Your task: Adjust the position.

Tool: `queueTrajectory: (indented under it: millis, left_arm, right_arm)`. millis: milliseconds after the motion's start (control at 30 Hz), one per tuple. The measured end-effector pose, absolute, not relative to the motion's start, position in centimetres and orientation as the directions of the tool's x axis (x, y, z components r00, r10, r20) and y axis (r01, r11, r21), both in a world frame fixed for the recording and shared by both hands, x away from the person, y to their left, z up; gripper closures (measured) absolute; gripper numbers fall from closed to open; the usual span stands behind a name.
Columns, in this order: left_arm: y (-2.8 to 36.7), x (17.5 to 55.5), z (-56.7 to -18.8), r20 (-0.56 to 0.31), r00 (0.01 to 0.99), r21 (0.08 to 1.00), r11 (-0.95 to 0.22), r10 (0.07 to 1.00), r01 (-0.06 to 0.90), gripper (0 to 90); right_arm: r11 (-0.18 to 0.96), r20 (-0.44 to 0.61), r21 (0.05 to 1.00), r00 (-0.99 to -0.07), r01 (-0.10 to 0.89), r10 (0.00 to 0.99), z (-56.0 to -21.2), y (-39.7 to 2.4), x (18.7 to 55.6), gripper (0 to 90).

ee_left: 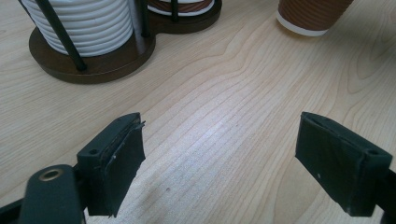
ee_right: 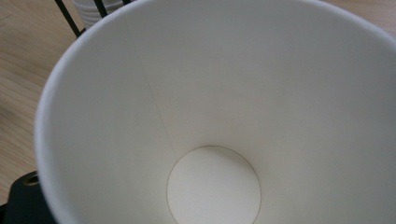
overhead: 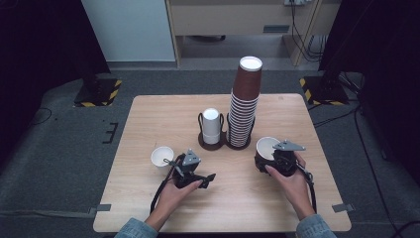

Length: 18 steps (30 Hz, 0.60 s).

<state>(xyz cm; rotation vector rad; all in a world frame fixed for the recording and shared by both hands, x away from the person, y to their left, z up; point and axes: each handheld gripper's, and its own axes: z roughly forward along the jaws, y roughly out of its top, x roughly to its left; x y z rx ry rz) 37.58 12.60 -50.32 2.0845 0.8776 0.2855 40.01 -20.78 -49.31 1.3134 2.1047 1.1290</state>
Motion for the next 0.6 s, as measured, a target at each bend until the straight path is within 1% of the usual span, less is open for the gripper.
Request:
queueTrajectory:
  millis: [600]
  left_arm:
    - [12.6,37.6,-50.36,-0.101,0.73,0.77,-0.412,0.676,0.488,14.3]
  right_arm:
    - [0.252,0.066,0.801,-0.498,0.544,0.865,-49.66,-19.68,39.74,12.0]
